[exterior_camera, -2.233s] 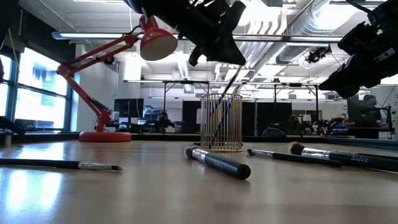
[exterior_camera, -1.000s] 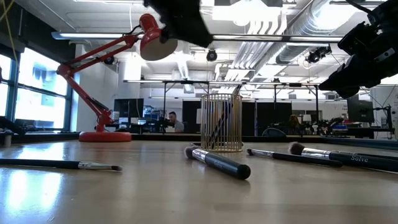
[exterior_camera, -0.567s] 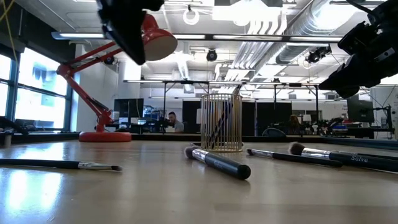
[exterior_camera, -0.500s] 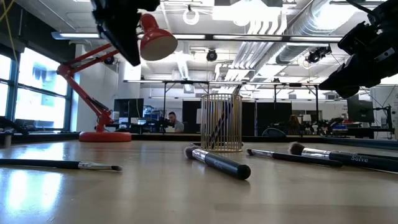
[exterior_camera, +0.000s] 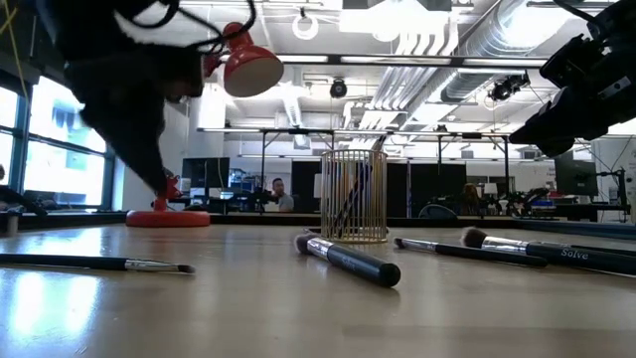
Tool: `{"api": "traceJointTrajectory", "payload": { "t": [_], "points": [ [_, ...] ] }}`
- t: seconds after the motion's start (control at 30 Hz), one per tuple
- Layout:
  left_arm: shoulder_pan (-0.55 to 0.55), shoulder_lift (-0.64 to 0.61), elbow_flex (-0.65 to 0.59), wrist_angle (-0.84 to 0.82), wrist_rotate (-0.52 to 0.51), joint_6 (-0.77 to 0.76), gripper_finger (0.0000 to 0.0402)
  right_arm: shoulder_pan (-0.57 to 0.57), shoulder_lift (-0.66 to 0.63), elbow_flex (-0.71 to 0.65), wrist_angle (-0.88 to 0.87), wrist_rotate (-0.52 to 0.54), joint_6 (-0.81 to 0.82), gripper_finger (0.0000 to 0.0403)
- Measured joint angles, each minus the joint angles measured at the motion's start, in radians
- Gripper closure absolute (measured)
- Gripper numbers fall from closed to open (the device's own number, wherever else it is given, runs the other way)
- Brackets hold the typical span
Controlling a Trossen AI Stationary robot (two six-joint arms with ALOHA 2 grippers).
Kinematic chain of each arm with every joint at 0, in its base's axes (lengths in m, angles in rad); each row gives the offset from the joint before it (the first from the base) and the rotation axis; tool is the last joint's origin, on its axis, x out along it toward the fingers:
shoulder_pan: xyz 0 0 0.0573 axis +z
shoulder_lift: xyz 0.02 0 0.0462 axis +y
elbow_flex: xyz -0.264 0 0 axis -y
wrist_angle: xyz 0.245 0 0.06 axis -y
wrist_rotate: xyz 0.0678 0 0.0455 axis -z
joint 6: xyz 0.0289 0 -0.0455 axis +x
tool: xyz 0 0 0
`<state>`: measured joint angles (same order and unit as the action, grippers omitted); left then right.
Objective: Put items in baskets/containers
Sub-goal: Put the eyeshadow brush into the wire organizer
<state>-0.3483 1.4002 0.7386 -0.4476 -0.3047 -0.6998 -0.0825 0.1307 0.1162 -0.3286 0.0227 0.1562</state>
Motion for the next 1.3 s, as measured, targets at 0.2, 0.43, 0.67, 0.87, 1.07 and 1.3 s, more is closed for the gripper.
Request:
{"api": "traceJointTrajectory", "payload": {
  "t": [0.2, 0.43, 0.67, 0.87, 1.07, 1.3],
  "points": [
    [0.001, -0.001, -0.1, 0.172, 0.008, 0.105, 0.0401, 0.0, 0.0, 0.0, 0.033, -0.002, 0.011, 0.0402],
    [0.001, -0.001, -0.101, 0.162, 0.0, 0.156, 0.0401, 0.0, 0.0, 0.0, 0.094, -0.006, 0.064, 0.0402],
    [0.001, -0.001, -0.101, 0.155, -0.023, 0.152, 0.0401, 0.004, 0.007, 0.0, 0.272, 0.013, 0.161, 0.0402],
    [0.002, -0.001, -0.101, 0.225, -0.102, 0.231, 0.0401, 0.087, 0.143, 0.001, 0.462, 0.114, 0.103, 0.0403],
    [0.009, -0.046, -0.101, 0.283, -0.102, 0.362, 0.0401, 0.188, 0.403, 0.102, 0.496, 0.286, 0.083, 0.0403],
    [0.056, -0.125, -0.125, 0.305, -0.06, 0.439, 0.0402, 0.257, 0.741, 0.382, 0.24, 0.336, 0.179, 0.0403]
  ]
}}
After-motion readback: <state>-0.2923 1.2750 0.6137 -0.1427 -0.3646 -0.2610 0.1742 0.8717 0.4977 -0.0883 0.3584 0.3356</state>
